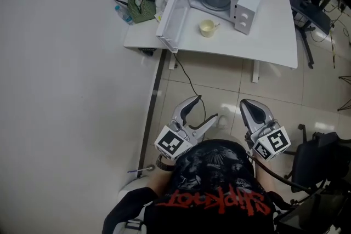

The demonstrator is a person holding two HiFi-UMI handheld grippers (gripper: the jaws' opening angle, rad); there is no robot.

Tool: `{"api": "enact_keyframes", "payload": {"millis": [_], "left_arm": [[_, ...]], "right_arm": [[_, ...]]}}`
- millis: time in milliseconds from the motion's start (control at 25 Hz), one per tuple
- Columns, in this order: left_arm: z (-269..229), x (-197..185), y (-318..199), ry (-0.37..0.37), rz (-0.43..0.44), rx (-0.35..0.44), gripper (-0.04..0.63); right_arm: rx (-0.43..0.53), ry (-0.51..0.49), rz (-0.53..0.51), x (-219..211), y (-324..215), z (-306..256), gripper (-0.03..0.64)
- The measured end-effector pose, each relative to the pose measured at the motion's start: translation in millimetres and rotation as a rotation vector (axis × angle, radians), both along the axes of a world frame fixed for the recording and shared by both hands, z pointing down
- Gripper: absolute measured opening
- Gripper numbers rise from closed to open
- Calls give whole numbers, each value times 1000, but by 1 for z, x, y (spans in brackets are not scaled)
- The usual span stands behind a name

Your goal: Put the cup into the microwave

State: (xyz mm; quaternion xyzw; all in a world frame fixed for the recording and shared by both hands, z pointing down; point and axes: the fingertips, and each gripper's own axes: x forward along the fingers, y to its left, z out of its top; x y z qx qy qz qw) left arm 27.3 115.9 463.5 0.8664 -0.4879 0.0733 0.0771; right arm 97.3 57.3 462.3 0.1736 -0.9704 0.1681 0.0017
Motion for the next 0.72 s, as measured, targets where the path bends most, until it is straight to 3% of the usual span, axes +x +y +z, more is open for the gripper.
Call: {"api": "enact_keyframes", "payload": {"millis": [120,320,720], "left_arm": [[3,18,-16,-35,27,-20,299],[4,24,-38,-15,9,-18,299],[22,-25,-79,31,-33,-35,299]], "right_arm": [[-3,-8,-8,4,-16,4,2],[35,3,-44,-4,-37,4,1],[57,41,-101,-62,-74,10,1]]}}
